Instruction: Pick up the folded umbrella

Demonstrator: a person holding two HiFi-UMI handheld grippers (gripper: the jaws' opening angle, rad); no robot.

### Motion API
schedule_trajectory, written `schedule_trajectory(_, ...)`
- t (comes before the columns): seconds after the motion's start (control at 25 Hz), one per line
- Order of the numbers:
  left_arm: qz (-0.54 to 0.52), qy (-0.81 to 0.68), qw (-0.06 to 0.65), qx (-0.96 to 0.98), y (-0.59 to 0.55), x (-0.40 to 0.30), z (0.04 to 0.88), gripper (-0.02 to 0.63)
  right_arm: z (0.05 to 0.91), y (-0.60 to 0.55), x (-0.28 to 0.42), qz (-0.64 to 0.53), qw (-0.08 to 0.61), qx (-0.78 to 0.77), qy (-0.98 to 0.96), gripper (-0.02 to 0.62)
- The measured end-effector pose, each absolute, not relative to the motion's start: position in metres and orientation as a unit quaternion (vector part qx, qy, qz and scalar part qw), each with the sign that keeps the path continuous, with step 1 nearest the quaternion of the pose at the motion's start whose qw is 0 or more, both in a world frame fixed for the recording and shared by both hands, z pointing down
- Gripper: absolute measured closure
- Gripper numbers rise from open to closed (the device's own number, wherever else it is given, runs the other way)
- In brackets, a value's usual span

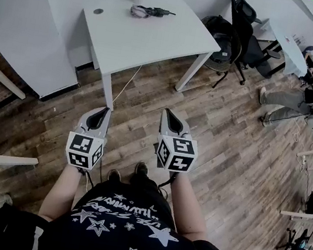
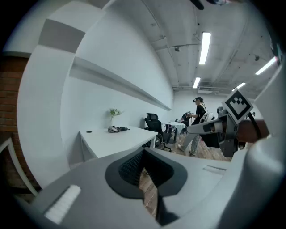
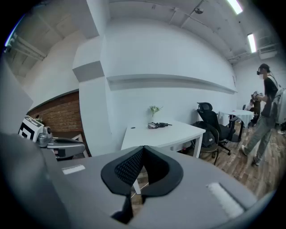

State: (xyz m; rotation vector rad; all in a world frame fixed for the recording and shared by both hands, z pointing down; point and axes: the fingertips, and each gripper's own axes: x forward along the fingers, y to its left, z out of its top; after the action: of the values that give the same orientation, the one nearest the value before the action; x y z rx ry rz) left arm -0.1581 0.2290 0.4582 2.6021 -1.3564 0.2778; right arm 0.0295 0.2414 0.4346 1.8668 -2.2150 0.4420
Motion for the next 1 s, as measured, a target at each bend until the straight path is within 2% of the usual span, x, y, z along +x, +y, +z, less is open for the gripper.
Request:
schedule_trajectory(0.28,0.089,-0.437,0.126,0.886,0.233,-0.155,0.466,0.603,0.438,0.244,0.023,0.153,0.108,0.635,-0.749,0.580)
schedule_trajectory(1.0,0.103,-0.426,0.127,0.890,0.216,-0.168,0.476,0.603,0.463,0.234,0.017,0.176,0.109,0.646,-0.735,0.578)
